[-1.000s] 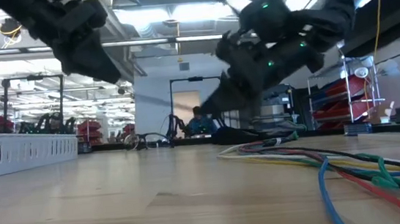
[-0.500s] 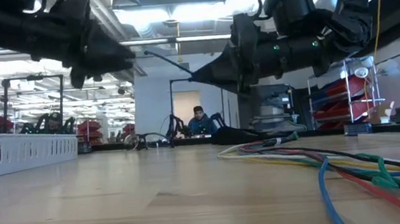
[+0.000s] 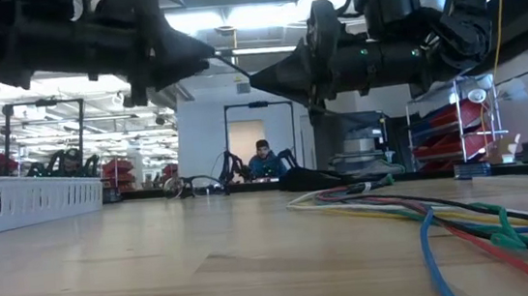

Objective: Ziptie cables
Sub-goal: Close the zip tie

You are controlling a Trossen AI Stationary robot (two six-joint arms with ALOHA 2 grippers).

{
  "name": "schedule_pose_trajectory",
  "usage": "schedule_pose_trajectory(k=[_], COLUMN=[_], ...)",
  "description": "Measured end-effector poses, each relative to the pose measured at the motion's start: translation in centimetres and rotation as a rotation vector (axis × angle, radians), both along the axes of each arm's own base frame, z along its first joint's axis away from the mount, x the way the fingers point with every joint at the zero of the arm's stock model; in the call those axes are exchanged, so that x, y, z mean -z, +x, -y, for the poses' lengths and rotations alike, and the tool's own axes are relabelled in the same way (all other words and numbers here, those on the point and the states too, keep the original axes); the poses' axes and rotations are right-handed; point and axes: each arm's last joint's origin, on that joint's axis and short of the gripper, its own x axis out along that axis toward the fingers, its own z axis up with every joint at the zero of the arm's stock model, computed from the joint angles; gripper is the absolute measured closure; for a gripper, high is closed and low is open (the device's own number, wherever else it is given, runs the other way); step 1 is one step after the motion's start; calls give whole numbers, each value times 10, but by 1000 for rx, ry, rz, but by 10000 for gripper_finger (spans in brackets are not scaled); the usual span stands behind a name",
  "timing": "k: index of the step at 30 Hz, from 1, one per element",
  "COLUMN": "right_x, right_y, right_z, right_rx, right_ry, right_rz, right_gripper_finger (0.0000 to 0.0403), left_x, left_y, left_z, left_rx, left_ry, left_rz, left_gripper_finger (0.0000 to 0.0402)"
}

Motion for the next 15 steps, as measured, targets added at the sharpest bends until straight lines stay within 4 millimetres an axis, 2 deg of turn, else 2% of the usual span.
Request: schedule_pose_trajectory(k=[15], right_x=[-1], right_y=[0], right_z=[0], right_rx=[-10], right_ry=[-7], right_rz=[7], right_gripper_finger=[403], left_x=[-2], left_y=[2], left_z=[-11], left_rx=[-17], left_ry=[-17], left_rz=[35], left_gripper_finger=[284])
